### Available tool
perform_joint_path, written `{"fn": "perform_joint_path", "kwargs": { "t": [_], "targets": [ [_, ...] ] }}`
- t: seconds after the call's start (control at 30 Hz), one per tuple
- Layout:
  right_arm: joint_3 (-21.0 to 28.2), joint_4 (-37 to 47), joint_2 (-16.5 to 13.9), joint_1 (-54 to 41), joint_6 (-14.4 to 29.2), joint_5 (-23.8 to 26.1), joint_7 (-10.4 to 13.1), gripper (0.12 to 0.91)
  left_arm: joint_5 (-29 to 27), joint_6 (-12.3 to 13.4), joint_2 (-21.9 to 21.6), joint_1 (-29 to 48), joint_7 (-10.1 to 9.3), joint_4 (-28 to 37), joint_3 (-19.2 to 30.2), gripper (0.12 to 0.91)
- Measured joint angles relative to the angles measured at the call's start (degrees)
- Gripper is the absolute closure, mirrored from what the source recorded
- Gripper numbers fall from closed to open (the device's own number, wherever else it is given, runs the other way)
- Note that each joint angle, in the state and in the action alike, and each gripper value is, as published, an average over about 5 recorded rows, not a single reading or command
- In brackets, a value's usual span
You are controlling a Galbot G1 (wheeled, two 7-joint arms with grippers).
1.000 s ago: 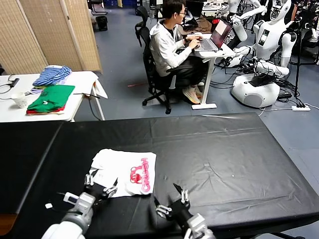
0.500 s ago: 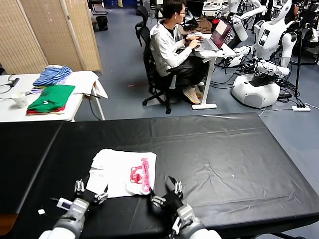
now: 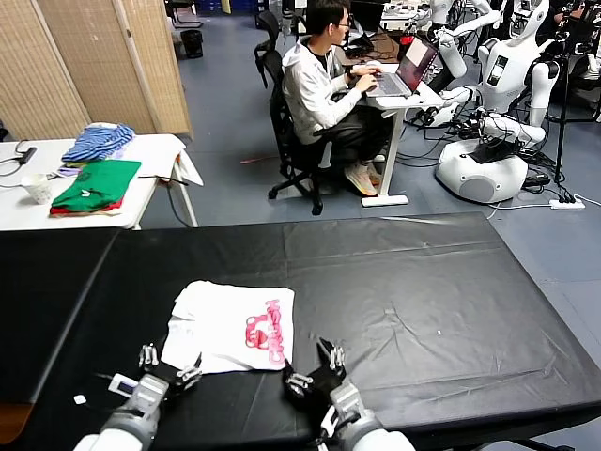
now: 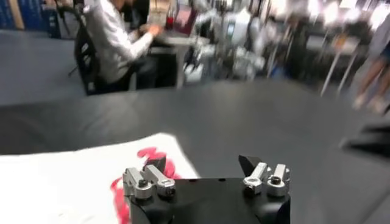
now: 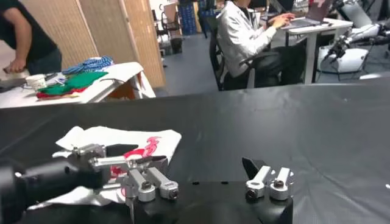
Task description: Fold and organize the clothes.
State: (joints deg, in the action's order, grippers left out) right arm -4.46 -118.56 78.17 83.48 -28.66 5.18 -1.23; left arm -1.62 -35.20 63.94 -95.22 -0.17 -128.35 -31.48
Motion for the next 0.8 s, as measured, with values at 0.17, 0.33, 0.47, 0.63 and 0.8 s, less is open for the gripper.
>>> {"fn": "perform_joint_path", "kwargs": {
  "t": [0.17,0.33,0.47,0.63,0.8],
  "targets": [
    [-1.74,-2.15,-0.64,1.90,2.71,-3.19,-2.01,0.118,3.31,3.56,0.22,-0.59,-2.11,-1.63,-1.74,0.123],
    [-5.04,-5.98,-2.02,5.39,6.19,-7.86,-2.90,0.118,9.35,9.81,1.04,-1.36,-5.31,-3.67,-3.35,0.123],
    [-7.97,-10.10,-2.14,8.96,9.77,-10.16,-0.20,0.118,13.69,17.84,2.27,-2.24,-4.34,-3.78,-4.05,0.123],
    [-11.15,-11.69,0.09,14.07,16.84,-6.09,4.68,0.118,15.16,29.12,4.37,-4.56,-0.40,-2.75,-3.88,0.123],
    [-14.16,-11.75,3.12,18.44,21.12,-4.59,4.91,0.118,15.90,35.40,5.64,-6.05,1.52,-1.52,-3.55,0.123]
  ]
}}
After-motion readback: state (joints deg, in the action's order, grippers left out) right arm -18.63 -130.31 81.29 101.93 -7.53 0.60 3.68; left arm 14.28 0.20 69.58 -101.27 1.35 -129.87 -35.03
